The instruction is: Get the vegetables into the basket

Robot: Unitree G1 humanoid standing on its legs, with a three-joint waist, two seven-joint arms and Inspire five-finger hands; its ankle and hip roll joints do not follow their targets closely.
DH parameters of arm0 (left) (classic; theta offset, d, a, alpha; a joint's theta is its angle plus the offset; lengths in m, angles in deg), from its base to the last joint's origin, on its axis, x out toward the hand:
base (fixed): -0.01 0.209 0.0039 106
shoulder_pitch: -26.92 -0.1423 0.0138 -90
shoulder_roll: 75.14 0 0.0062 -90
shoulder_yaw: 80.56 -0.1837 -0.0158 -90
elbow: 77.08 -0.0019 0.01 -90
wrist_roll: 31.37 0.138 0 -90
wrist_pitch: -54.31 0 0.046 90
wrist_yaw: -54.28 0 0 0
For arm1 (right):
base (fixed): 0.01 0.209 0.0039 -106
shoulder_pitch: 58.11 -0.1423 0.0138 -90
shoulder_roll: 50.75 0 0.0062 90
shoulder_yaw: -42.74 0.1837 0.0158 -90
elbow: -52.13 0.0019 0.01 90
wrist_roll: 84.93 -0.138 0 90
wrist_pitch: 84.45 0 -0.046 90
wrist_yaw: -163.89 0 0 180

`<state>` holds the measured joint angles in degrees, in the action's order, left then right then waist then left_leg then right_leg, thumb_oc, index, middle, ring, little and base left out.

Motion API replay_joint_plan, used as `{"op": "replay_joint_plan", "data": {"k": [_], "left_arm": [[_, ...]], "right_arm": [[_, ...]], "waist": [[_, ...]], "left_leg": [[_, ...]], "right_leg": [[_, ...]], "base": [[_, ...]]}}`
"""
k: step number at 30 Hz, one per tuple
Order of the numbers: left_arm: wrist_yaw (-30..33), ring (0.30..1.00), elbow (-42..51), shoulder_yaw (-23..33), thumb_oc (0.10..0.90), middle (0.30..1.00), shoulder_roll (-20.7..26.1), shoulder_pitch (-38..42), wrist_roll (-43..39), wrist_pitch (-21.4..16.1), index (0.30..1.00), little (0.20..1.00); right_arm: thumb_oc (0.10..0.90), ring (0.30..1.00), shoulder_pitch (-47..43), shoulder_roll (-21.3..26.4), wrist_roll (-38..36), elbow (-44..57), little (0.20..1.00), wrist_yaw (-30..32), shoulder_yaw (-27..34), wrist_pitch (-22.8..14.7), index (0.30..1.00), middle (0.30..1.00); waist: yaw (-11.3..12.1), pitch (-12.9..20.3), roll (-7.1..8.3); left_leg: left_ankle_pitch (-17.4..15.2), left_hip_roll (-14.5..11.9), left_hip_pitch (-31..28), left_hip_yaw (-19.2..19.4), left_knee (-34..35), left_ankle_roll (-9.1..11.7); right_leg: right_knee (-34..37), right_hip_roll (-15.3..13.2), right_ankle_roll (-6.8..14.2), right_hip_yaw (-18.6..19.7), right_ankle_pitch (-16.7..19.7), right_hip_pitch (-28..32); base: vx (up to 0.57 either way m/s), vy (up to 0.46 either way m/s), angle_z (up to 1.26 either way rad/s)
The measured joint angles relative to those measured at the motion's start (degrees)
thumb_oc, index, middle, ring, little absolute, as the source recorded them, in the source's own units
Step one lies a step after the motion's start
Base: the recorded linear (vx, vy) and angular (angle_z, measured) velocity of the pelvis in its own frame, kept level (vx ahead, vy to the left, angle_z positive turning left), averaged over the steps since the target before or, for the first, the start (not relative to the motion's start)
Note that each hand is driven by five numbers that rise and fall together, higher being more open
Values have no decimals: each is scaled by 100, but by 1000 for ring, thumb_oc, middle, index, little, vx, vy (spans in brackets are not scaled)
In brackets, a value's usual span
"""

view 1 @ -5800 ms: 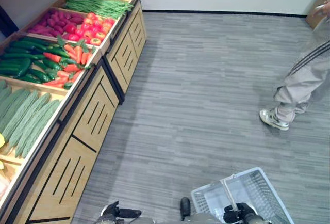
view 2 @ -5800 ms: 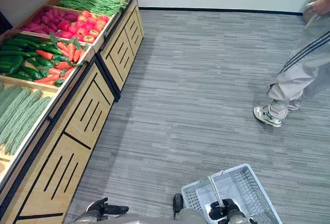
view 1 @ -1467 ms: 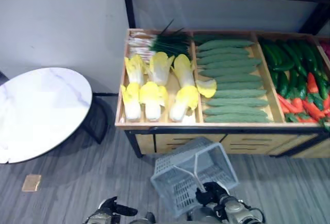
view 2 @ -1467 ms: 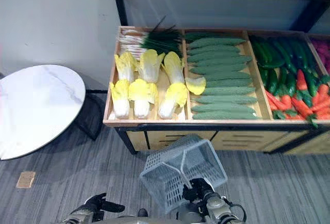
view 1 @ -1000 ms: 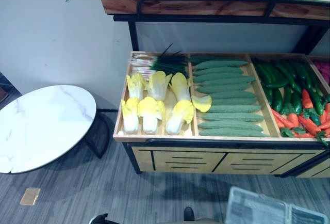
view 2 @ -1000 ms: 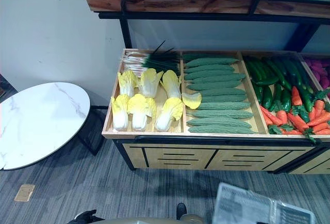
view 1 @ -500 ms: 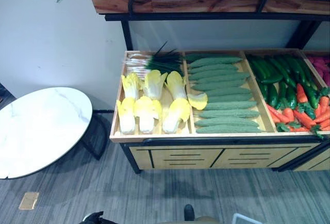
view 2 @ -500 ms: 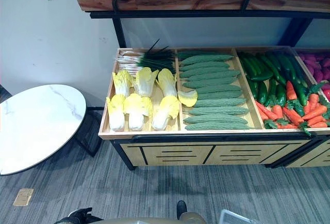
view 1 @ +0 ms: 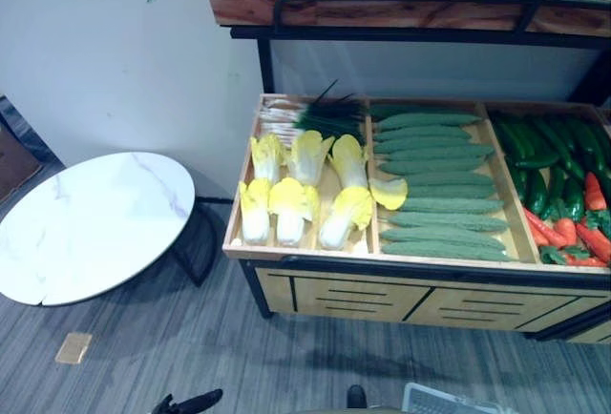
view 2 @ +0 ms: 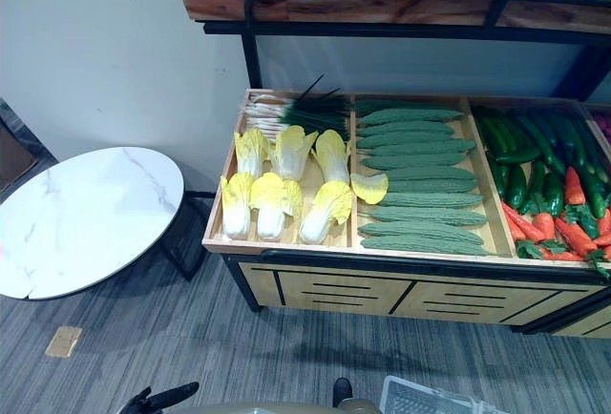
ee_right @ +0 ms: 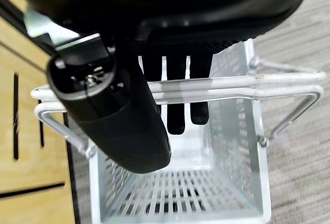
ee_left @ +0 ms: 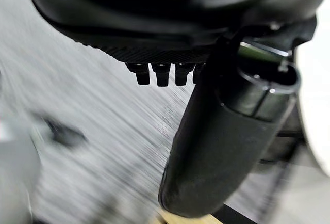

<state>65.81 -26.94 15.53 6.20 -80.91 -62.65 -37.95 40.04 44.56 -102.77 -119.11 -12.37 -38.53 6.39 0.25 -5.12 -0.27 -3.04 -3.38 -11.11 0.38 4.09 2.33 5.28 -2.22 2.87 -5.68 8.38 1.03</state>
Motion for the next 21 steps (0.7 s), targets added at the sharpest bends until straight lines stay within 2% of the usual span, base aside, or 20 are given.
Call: {"op": "replay_joint_plan", "data": {"k": [3, 8, 10, 17, 19, 21], "left_arm": [[236, 1000, 908, 18, 900, 1000, -28, -214, -17, -17, 1000, 1000], [564, 1000, 2432, 233, 900, 1000, 203, -326, 159, -61, 1000, 1000], [603, 1000, 2661, 264, 900, 1000, 243, -293, 210, -206, 1000, 1000], [790, 1000, 4050, 305, 900, 1000, 424, -169, 450, -272, 1000, 1000], [835, 1000, 4418, 300, 900, 1000, 518, -119, 544, -291, 1000, 1000], [863, 1000, 4829, 303, 900, 1000, 735, -9, 704, -321, 1000, 1000]], "right_arm": [[400, 300, 123, -3, -19, 133, 300, 155, 0, 9, 300, 300], [400, 300, 198, -6, -115, 167, 300, 310, -14, 17, 300, 300], [400, 300, 198, -15, -125, 160, 300, 308, -14, 19, 300, 300], [400, 300, 200, -159, -232, 199, 300, 305, -30, 11, 300, 300], [400, 300, 195, -184, -264, 203, 300, 301, -39, 10, 300, 300], [400, 300, 188, -222, -284, 193, 300, 298, -79, 9, 300, 300]], "waist": [[45, -14, 23], [77, -67, 95], [80, -80, 108], [107, -200, 216], [107, -273, 193], [126, -320, 245]], "left_leg": [[5, 16, 48, -92, 35, -21], [54, 11, 57, -148, 84, -63], [101, 9, 53, -151, 97, -8], [114, 16, 5, -147, 95, -17], [113, 21, -42, -143, 95, -19], [112, 17, -57, -142, 95, -20]], "right_leg": [[0, -36, 16, -79, -7, -11], [2, -46, 19, -135, -4, -15], [2, -46, 21, -139, -2, -14], [2, -46, 26, -126, -3, 14], [2, -46, 27, -111, -4, 50], [2, -43, 28, -112, -5, 70]], "base": [[-12, 4, 15], [-7, -1, 6], [0, 0, 0], [0, 0, 0], [0, 0, 0], [0, 0, 0]]}}
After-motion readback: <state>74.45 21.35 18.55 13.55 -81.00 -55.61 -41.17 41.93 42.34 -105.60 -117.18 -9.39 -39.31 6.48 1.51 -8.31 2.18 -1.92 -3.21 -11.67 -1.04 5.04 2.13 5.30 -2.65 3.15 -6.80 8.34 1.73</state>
